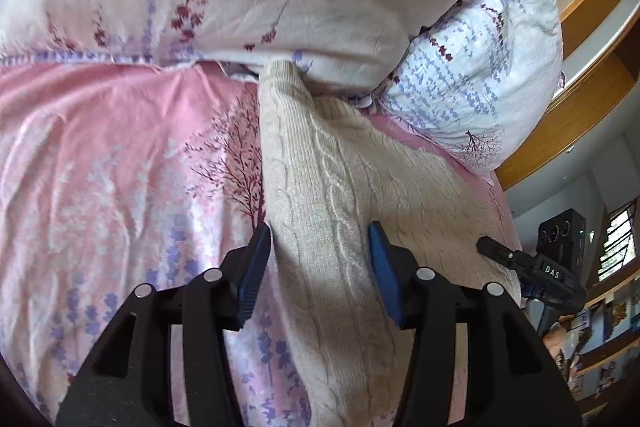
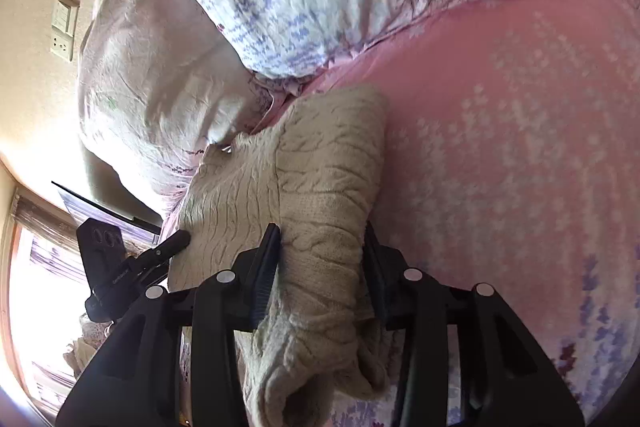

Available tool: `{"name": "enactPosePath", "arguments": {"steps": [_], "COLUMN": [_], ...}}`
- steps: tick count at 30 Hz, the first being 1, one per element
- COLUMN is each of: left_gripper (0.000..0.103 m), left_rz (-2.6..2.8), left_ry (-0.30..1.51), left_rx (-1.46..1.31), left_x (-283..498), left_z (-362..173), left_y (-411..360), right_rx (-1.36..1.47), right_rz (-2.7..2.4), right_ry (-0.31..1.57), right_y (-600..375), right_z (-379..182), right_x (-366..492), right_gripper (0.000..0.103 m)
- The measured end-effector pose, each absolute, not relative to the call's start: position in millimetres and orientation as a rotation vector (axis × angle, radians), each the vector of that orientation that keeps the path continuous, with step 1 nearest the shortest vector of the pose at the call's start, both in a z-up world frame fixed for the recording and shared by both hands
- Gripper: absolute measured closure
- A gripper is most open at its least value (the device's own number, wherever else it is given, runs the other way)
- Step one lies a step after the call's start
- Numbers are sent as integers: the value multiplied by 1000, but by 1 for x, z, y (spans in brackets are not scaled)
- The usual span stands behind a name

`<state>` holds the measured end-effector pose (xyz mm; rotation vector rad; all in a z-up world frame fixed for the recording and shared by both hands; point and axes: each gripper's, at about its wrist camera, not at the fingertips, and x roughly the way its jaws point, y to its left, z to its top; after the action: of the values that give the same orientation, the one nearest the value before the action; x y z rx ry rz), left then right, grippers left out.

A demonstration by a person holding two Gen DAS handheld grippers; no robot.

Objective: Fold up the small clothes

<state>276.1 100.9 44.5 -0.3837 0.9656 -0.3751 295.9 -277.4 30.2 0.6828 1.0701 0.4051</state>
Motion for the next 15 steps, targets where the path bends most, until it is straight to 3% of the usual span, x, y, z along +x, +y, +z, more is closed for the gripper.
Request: {"name": "enactPosePath", "arguments": {"steps": [2,7,10,15], "left_gripper": [54,45,45,45], "left_rz": [-346,-403,-450,-439], "left_ry": [871,755,797,857], "left_rx": [-331,-174,-96,-45], "left_x": [260,231,229,234], "left_z": [65,98,88,62], "left_y": [103,64,36,20], "right_rx": [702,764,710,647], "right_rz": [380,363,397,294], "right_ry": [1020,1021,1049,993], "right_y": [-291,-303,-284,-287], "right_z": [42,38,31,35], "right_x": [297,320,330,339], "right_gripper": [52,52,91,94]}}
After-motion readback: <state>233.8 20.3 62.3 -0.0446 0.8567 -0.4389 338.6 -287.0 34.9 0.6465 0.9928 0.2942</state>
